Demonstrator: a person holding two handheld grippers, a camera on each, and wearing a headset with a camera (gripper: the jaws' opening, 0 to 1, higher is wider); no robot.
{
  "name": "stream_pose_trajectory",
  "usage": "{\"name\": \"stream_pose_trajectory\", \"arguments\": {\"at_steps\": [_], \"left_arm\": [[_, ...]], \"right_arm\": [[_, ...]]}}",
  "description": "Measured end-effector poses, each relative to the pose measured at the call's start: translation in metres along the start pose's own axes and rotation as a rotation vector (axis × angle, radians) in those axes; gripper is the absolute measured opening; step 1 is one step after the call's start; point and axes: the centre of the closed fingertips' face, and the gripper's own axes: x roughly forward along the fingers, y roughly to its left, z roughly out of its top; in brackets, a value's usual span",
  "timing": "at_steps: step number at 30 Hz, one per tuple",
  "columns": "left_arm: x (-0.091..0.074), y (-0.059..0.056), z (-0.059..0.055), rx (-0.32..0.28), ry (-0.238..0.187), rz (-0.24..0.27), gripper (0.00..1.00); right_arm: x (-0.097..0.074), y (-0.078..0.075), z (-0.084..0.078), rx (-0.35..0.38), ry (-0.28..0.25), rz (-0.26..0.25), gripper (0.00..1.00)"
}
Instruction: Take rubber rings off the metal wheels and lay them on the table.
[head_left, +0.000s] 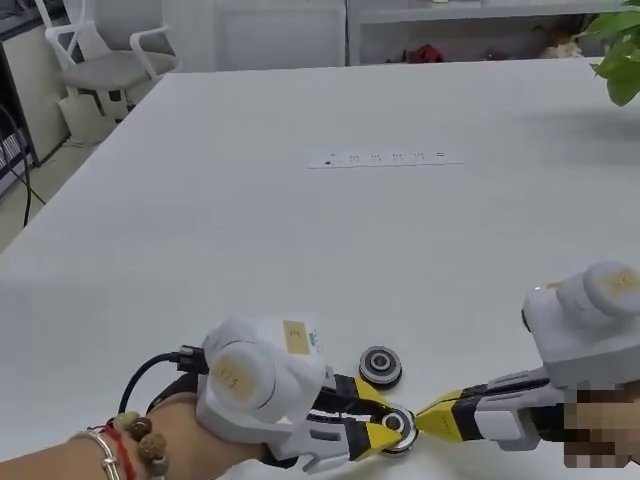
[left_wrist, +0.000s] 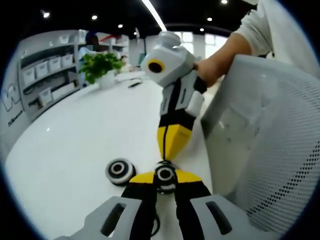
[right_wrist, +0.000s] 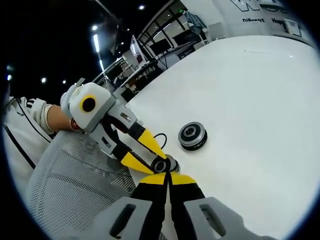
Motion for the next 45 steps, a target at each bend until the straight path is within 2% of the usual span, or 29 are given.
{"name": "stream_pose_trajectory", "arguments": {"at_steps": [24,26,27,28,31,36,45], "left_arm": [[0.001,0.0,0.001,0.004,0.0,0.001,0.14],[0.001,0.0,0.001,0.004,0.001,0.001,0.14],[0.001,0.0,0.001,0.004,0.001,0.001,0.14],[0.001,0.0,0.001,0.004,0.001,0.002,0.14],[0.002,0.0,0.001,0.005,0.001,0.005,0.14],[0.002,0.0,0.001,-0.003,0.0,0.011,0.14],[0.002,-0.001,0.002,-0.018,0.007,0.014,0.15]], "right_arm": [[0.002,0.005,0.003,-0.024,0.002,0.038,0.0],[0.003,0.008,0.005,-0.03,-0.001,0.047,0.0],[0.003,0.011,0.005,-0.038,0.0,0.066,0.0],[0.004,0.018,0.01,-0.036,-0.024,0.099,0.0],[0.004,0.015,0.011,-0.08,-0.006,0.064,0.0],[0.005,0.011,0.006,-0.06,0.009,0.058,0.0],[0.003,0.008,0.007,-0.04,0.014,0.043,0.0]]}}
